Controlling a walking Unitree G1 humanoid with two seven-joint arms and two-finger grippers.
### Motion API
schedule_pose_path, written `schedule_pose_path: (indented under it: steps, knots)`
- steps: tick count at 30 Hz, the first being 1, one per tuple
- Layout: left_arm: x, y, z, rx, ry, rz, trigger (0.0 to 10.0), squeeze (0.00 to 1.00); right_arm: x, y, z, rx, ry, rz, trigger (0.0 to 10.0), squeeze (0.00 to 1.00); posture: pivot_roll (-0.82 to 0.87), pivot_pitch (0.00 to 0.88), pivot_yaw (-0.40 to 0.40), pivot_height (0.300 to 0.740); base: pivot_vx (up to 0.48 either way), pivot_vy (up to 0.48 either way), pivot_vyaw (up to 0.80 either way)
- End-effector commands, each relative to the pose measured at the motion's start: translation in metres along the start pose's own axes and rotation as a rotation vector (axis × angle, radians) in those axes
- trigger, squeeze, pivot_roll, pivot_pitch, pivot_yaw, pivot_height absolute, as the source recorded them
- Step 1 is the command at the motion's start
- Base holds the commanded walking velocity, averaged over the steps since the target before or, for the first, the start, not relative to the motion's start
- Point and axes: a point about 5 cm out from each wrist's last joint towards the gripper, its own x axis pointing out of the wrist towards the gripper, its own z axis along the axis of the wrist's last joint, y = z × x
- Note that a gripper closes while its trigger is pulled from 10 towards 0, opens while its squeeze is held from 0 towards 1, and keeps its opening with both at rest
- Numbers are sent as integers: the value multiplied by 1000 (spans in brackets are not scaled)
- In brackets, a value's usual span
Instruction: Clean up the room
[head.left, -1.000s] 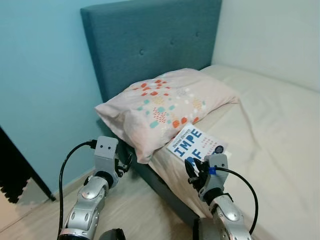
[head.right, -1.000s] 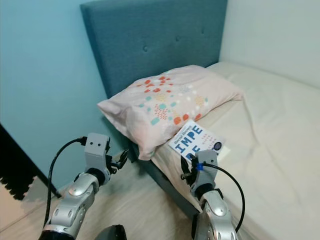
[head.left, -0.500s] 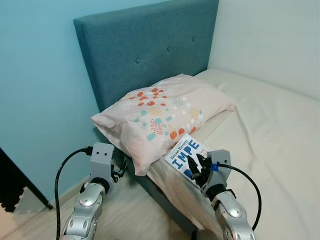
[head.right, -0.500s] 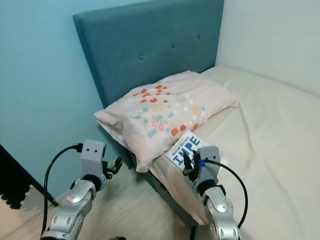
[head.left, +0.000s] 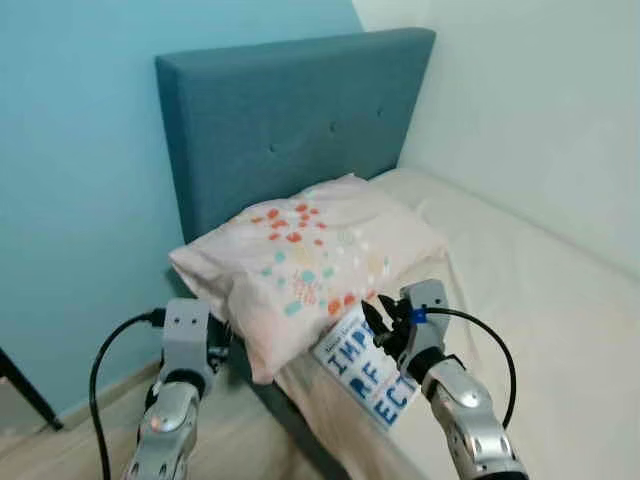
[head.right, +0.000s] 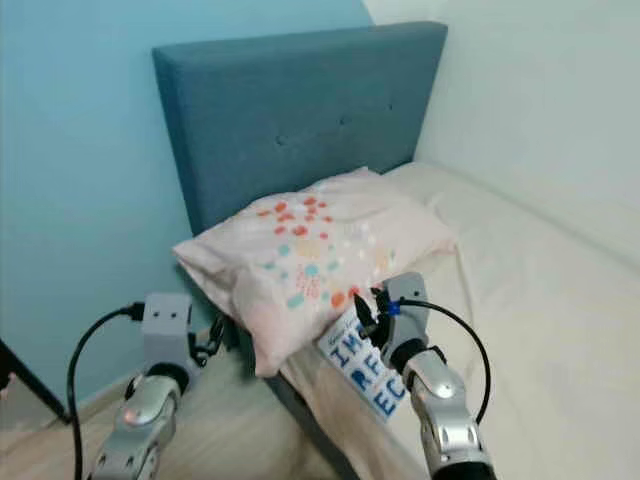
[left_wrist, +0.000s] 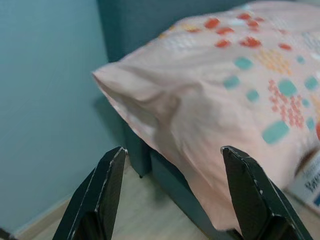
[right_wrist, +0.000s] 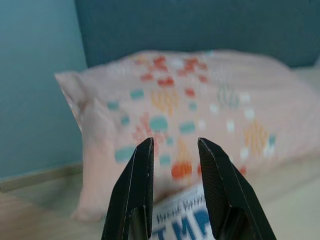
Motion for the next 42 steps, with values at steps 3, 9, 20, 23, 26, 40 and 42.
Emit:
schedule_pose_path:
  steps: [3, 9, 20, 23, 26, 40, 42]
  knots:
    - [-2, -1, -1, 2, -12, 16, 10000, 0, 2, -5, -2, -6, 37, 11, 10000, 0, 57, 0, -181, 700, 0, 0, 0]
    - [4, -4, 14, 75, -61, -23, 10000, 0, -1, -15, -2, 14, 57, -49, 10000, 0, 96, 0, -150, 710, 0, 0, 0]
    - [9, 1, 0, 30, 1, -34, 10000, 0, -10, 7, -30, 85, 57, -158, 10000, 0, 41, 0, -65, 710, 0, 0, 0]
    - [12, 1, 2, 14, 1, -43, 10000, 0, -10, 8, -30, 89, 54, -174, 10000, 0, 38, 0, -63, 710, 0, 0, 0]
    - [13, 1, 3, 10, 1, -48, 10000, 0, -11, 7, -30, 83, 54, -177, 10000, 0, 33, 0, -63, 710, 0, 0, 0]
    - [31, -19, 13, 5, -21, -141, 10000, 0, -17, 6, -37, 124, 92, -216, 10000, 0, 17, 0, -48, 710, 0, 0, -587]
    - [31, -20, 13, 4, -21, -147, 10000, 0, -17, 6, -37, 125, 94, -217, 10000, 0, 8, 0, -37, 710, 0, 0, -800]
